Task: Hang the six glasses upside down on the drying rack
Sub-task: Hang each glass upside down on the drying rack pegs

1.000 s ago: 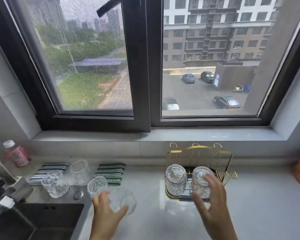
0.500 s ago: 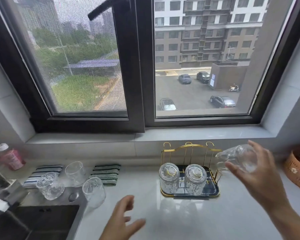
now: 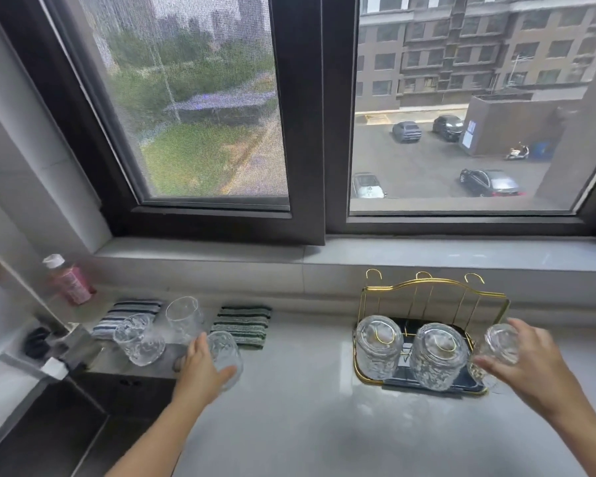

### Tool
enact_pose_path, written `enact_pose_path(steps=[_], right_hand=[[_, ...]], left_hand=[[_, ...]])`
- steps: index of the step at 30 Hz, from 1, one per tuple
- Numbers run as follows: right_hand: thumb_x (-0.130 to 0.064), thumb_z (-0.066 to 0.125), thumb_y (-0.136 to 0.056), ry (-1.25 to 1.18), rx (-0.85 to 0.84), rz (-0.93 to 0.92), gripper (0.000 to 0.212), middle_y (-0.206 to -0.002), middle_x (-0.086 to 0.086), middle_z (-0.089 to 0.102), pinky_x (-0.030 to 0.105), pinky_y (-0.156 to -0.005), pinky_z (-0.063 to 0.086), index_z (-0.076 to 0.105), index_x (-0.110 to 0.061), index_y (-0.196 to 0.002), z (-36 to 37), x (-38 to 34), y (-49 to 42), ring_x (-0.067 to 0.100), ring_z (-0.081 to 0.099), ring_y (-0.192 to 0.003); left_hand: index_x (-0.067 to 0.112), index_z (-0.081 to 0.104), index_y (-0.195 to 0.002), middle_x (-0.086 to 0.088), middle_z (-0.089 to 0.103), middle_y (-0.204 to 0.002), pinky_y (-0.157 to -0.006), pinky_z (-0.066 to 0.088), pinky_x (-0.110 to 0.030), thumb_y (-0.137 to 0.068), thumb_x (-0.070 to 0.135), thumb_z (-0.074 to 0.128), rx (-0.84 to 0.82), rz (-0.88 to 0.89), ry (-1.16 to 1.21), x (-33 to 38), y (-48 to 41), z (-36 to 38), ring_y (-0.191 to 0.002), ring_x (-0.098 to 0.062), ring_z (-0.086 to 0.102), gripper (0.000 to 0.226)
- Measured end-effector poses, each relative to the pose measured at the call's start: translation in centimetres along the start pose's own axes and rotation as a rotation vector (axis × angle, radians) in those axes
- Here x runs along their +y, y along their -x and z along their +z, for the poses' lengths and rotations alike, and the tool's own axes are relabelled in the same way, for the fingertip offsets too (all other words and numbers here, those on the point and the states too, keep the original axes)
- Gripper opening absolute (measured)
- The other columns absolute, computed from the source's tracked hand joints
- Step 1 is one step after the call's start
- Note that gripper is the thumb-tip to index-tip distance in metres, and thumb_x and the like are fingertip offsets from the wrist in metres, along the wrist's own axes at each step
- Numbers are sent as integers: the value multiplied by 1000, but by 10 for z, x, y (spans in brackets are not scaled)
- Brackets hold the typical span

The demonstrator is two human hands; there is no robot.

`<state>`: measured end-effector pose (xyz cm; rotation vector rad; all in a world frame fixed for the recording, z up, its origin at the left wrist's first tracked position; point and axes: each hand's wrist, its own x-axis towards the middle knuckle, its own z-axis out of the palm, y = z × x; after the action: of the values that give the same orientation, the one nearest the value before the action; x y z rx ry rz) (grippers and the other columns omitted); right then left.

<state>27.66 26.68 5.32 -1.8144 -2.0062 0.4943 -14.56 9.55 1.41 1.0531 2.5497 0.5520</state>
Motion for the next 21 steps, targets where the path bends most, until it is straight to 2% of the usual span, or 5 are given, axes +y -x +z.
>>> enact_pose_path(steps=[8,13,16,18,21], right_hand=[[-40,78,-65,42,-76,-13,97,-148,20,25,54,-112,23,25,-9,-140,-12,-2,0,35,22,-136],[-76,34,-70,-304,227,-321,85,-131,13,46,29,-108,25,46,-11,-124,-23,-67,41,21,35,-125],[-48,49,-86,-526,13,-421,38,-123,-5,49,9,-97,33,45,-28,-118,5,-125,70,14,47,-118],[-48,46,-80,-718,-289,-333,43,-125,-10,47,3,-87,40,37,-37,-121,19,-162,78,2,51,-112],[-43,52,-74,-1119,-569,-164,56,-124,-1,58,31,-91,53,41,-30,-127,19,-194,69,10,62,-105]], left_hand=[[4,12,-141,-16,13,-151,-103,37,-43,-83,30,65,-26,-54,-78,-4,-19,10,-130,-36,37,84],[5,46,-111,-22,43,-124,-89,49,-49,-72,8,74,173,-36,320,13,-7,-4,-100,-38,53,48],[18,47,-101,-12,45,-116,-67,61,-33,-71,-3,74,93,92,991,50,25,-22,-89,-29,57,45],[21,49,-101,-5,49,-110,-62,58,-20,-65,2,76,-96,224,1261,80,53,-28,-89,-26,60,49],[19,46,-113,1,63,-111,-74,57,-22,-58,12,79,-296,365,1369,118,79,-26,-100,-20,63,65]])
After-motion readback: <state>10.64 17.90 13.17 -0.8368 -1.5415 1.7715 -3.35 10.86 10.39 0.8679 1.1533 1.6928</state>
